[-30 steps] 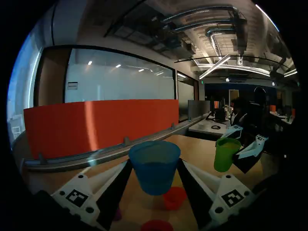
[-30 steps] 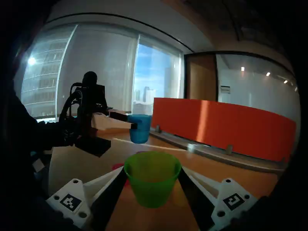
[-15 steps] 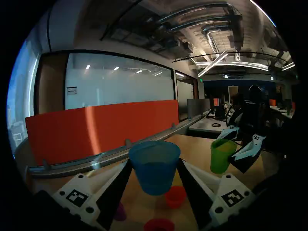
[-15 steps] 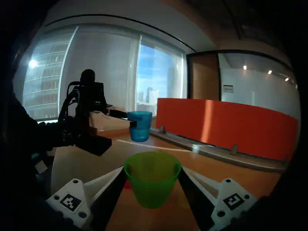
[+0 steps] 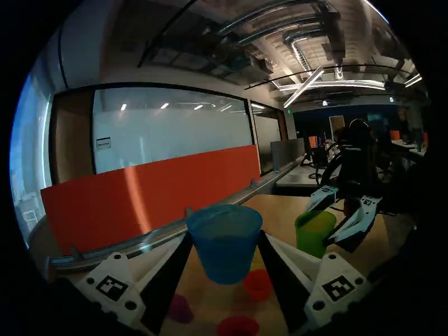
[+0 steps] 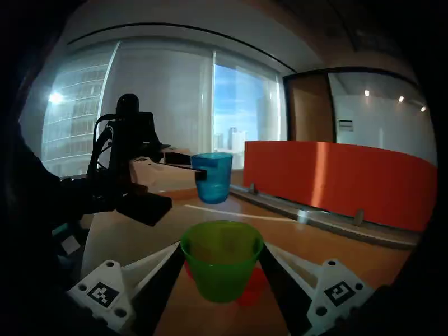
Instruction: Pour water
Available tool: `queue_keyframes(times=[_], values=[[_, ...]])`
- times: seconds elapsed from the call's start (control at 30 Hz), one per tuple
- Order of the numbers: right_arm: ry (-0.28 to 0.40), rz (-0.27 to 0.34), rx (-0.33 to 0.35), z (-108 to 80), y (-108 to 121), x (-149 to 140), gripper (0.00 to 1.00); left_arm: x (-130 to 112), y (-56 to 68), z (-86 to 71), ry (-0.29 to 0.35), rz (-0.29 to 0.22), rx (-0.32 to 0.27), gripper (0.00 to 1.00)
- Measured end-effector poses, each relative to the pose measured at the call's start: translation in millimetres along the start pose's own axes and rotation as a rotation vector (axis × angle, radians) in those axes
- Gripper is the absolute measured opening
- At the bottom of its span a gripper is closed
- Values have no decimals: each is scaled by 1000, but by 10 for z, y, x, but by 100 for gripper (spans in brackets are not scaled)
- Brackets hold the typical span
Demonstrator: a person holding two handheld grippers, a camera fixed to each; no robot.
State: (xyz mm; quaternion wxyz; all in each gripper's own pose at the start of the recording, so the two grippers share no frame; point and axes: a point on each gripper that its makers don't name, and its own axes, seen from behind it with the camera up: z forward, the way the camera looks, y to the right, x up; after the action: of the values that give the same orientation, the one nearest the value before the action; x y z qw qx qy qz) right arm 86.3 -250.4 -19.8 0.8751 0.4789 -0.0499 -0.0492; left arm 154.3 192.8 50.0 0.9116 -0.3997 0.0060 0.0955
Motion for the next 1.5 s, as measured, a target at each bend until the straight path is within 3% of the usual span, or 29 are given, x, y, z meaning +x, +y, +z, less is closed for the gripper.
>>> queue_keyframes(times=[0.7, 1.5], values=[[4, -1, 87, 176, -139, 20, 92, 354, 84, -159, 50, 172, 39, 83], [5, -15, 155, 335, -379, 39, 92, 588, 147, -195, 50, 348, 57, 83]])
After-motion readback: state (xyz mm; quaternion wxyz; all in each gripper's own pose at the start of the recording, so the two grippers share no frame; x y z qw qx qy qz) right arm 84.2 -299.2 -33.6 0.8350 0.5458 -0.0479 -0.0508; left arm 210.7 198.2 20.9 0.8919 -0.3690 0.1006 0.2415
